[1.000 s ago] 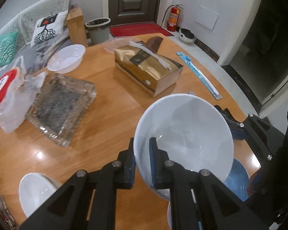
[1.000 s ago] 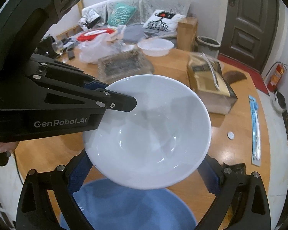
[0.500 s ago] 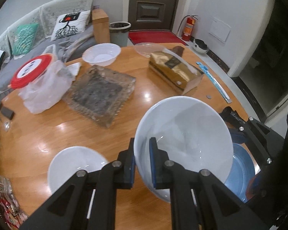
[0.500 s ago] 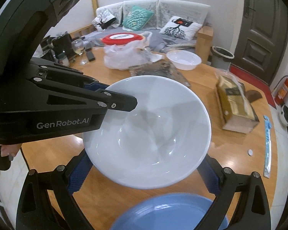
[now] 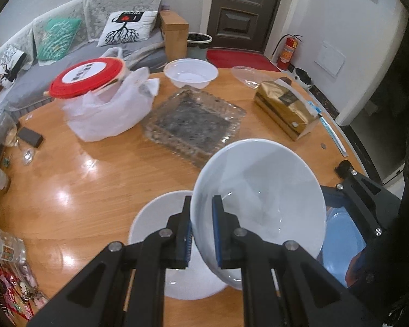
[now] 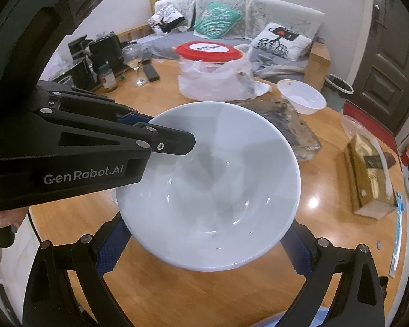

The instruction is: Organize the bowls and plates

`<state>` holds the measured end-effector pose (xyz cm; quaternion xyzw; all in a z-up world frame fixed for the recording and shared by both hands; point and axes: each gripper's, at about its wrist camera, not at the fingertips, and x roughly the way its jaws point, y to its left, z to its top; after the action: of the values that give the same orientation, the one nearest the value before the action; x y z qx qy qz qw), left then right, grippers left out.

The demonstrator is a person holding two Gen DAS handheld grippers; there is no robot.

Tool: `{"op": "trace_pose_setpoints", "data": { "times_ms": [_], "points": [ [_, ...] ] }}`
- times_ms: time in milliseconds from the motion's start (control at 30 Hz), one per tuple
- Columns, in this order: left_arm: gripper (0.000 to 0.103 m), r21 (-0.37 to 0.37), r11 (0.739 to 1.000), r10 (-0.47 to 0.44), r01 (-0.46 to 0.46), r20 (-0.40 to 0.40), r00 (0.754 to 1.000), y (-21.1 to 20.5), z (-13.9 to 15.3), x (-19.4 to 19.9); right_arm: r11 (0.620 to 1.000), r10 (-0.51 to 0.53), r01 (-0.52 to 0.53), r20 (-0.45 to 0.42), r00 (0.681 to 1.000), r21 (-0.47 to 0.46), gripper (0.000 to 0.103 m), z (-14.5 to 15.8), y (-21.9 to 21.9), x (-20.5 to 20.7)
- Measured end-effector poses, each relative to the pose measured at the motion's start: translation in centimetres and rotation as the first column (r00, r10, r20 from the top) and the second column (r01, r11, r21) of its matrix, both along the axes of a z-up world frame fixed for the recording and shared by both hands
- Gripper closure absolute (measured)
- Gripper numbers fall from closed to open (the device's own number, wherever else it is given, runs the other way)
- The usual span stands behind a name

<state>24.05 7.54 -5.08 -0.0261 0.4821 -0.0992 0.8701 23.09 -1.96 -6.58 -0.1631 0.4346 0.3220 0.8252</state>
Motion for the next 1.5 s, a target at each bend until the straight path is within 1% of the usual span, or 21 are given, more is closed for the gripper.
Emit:
{"op": "trace_pose_setpoints", "data": {
  "times_ms": [167,433,667,933,1333,1500],
  "points": [
    [0.094,-0.001,1.000,0.012,-0.012,-0.004,1.000,1.9,-0.6,-0.1,1.000,0.022,-0.022,-0.003,1.000,-0.018,0.006,-0.6,2.2,0.2],
    [0.094,0.007,1.000,0.014,-0.014,-0.017,1.000,3.1,-1.4,0.0,0.999,0.036,-0.037,-0.032,0.999,-0.034,0.006,-1.7,4.1,0.8],
    [0.094,0.018,1.000,0.019,-0.018,-0.055,0.998,4.1,-2.8,0.2,0.997,0.053,-0.055,-0.044,0.998,-0.050,0.006,-2.1,4.7,0.7],
    [0.094,0.033,0.999,0.014,-0.011,-0.071,0.997,4.3,-3.7,0.0,0.995,0.061,-0.066,-0.075,0.995,-0.069,0.006,-3.1,5.3,0.5],
    [0.094,0.021,1.000,0.001,0.000,-0.081,0.997,4.5,-4.0,0.1,0.994,0.063,-0.071,-0.090,0.994,-0.083,0.006,-3.4,5.4,0.4],
    [0.094,0.042,0.999,-0.005,0.008,-0.082,0.997,4.2,-4.0,0.0,0.993,0.066,-0.074,-0.092,0.994,-0.087,0.006,-3.4,5.4,0.4]
  ]
}}
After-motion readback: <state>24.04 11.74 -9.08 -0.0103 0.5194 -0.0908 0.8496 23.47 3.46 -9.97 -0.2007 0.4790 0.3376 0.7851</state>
